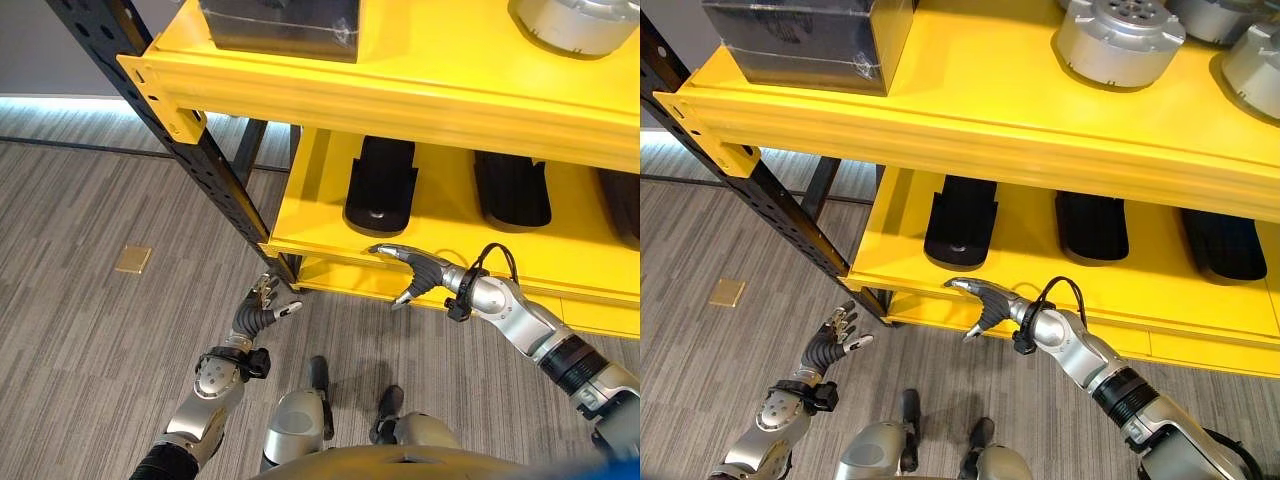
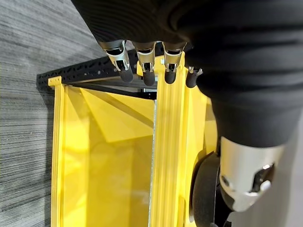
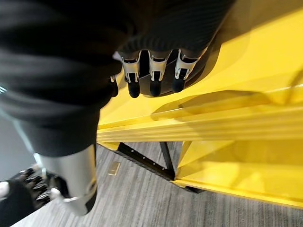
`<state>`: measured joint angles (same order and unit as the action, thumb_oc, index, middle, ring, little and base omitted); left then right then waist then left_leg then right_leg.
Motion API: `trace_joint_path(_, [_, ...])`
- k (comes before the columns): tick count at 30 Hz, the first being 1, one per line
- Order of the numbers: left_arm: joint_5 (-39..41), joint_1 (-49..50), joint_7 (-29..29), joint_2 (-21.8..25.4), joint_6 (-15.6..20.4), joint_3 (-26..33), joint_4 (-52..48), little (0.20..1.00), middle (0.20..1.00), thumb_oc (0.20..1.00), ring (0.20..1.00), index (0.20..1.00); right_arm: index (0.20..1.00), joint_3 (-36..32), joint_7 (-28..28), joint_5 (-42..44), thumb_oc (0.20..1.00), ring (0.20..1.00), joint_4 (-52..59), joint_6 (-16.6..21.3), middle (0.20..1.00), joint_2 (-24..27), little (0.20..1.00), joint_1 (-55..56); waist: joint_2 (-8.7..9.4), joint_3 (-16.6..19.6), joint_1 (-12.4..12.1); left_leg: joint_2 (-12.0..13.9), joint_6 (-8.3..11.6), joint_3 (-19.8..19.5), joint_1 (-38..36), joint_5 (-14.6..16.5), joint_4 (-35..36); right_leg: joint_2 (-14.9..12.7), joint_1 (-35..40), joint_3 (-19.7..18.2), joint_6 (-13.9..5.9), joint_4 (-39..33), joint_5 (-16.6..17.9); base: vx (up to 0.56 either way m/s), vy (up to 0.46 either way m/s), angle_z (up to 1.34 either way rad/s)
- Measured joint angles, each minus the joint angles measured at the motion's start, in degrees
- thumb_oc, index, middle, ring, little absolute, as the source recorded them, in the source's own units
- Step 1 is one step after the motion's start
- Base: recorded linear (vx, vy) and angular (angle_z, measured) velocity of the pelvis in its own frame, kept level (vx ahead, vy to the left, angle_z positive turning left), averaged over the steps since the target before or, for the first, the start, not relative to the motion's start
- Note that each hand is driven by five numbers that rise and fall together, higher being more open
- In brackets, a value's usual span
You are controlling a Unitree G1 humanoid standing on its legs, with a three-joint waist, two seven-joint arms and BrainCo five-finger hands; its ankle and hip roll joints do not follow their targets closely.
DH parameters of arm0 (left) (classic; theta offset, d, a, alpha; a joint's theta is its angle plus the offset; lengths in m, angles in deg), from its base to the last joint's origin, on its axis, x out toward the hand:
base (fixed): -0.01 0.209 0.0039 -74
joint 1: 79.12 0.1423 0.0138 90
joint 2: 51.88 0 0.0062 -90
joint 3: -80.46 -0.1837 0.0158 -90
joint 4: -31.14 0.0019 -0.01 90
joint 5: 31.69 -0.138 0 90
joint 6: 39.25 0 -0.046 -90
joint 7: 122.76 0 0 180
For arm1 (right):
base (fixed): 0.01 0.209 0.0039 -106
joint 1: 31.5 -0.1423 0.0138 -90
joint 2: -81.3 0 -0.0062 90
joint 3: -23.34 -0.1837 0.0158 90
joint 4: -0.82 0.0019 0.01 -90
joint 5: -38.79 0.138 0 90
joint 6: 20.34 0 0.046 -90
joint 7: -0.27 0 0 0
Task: Move parts from the plastic box to the shelf.
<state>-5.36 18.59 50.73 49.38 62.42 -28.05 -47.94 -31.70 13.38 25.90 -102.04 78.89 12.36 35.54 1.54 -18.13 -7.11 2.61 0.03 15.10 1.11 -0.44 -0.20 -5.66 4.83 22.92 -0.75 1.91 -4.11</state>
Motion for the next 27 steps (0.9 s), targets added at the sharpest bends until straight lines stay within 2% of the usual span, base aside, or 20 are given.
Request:
trace_joint_path(9, [-0.07,-0.32,-0.03,0.08,0.01,0.79,0.03,1.000,1.000,1.000,1.000,1.000,1.000,-0.05,-3.33,-0.78,1.000,1.000,-2.25,-0.10,1.000,0.00,1.000,-2.09,-0.06,-0.57,-0.27,-0.27,-0.32,-0.37,0.54,-0.41,0.10,-0.08,-0.38,0.41,-0.20,-0.15,-0.12,0.01,0.004,0.03])
trace_joint_path(16, [-0.11,-1.04,-0.01,0.09,-0.02,0.79,0.03,1.000,1.000,1.000,1.000,1.000,1.000,-0.02,-3.78,-0.79,1.000,1.000,-5.43,-0.21,1.000,-0.24,1.000,-3.79,-0.32,-2.71,-0.34,-0.29,-0.31,-0.60,0.84,-0.41,-0.02,-0.11,-0.46,0.66,-0.25,-0.19,-0.16,0.00,0.000,0.00])
trace_joint_path(22, [-0.55,-1.68,-0.05,0.08,-0.03,0.73,0.05,1.000,1.000,1.000,1.000,1.000,1.000,0.05,-4.23,-0.80,1.000,1.000,-7.36,-0.21,1.000,-0.75,1.000,-5.82,-0.53,-3.03,-0.40,-0.39,-0.33,-1.34,1.42,-0.43,-0.22,-0.12,-0.72,1.44,-0.27,-0.18,-0.17,-0.02,0.007,0.06])
trace_joint_path(27, [-1.08,-2.21,-0.02,0.06,-0.02,0.62,0.05,1.000,1.000,1.000,1.000,1.000,1.000,0.89,-4.27,-1.01,1.000,1.000,-9.03,-0.31,1.000,-1.18,1.000,-9.03,-1.49,-3.64,-0.52,-0.44,-0.34,-1.41,1.47,-0.44,-0.37,-0.20,-0.94,1.49,-0.27,-0.17,-0.17,-0.02,0.010,0.00])
